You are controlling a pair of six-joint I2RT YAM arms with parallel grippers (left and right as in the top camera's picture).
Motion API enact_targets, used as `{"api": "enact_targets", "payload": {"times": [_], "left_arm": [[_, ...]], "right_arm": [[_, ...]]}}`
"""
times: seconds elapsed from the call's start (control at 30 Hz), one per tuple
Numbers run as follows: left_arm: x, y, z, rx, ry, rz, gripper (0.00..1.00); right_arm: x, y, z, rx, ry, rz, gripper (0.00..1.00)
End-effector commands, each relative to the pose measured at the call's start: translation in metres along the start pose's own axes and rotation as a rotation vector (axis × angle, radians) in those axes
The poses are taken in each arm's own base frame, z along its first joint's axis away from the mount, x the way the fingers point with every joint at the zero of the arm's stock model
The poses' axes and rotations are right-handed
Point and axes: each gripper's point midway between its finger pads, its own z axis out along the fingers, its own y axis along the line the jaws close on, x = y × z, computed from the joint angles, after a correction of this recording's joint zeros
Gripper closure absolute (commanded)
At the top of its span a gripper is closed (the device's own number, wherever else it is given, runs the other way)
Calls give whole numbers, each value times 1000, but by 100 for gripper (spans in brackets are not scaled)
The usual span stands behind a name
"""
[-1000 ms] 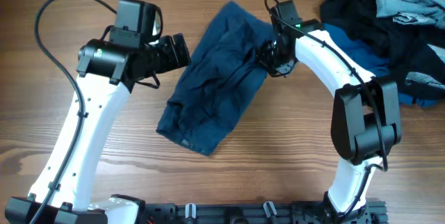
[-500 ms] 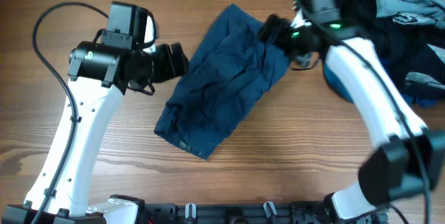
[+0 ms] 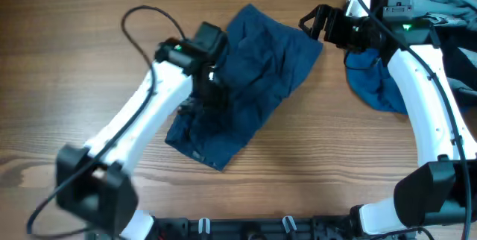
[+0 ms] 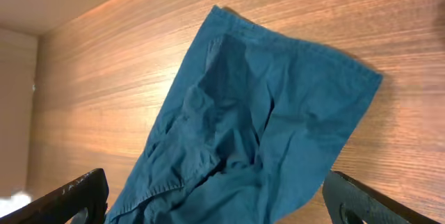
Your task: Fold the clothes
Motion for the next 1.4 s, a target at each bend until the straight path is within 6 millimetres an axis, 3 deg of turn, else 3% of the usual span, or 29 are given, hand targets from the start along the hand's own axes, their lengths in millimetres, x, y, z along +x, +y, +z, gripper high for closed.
{"api": "enact_targets", "payload": {"times": [0.0, 0.13, 0.17, 0.2, 0.27, 0.33, 0.47, 0.57, 0.63, 0.77, 0.87, 0.97, 1.17, 1.37], "left_arm": [[-13, 19, 33, -138, 20, 26, 12], [-26, 27, 46, -203, -10, 28, 10], [-31, 30, 46, -215, -31, 17, 14], [-33, 32, 46, -215, -35, 4, 46], [-31, 39, 45, -222, -25, -76, 95], [-22, 48, 45, -227, 9, -209, 96], [-9, 38, 54, -143, 77, -284, 96], [3, 41, 66, -159, 106, -338, 96], [10, 39, 74, -143, 127, -341, 96], [13, 38, 77, -142, 132, -335, 96], [13, 37, 77, -141, 130, -335, 96], [10, 36, 78, -134, 118, -335, 96], [9, 36, 78, -133, 117, -335, 96], [9, 34, 78, -131, 114, -329, 96]], "right_arm": [[2, 3, 1, -22, 14, -31, 0], [1, 3, 1, -23, 12, -38, 0], [1, 3, 1, -23, 12, -38, 2], [1, 3, 1, -23, 11, -38, 5], [-1, 8, 2, -44, 4, -57, 13], [-7, 22, 3, -94, -22, -137, 17], [-23, 44, 21, -101, -106, -251, 19], [-21, 51, 55, -95, -103, -285, 22], [-15, 49, 89, -97, -79, -249, 23], [-2, 34, 143, -103, -25, -142, 30], [10, 31, 163, -115, 13, -131, 39], [29, 36, 187, -105, 46, -141, 39], [42, 42, 202, -90, 61, -137, 33], [49, 45, 215, -94, 64, -130, 42]]}}
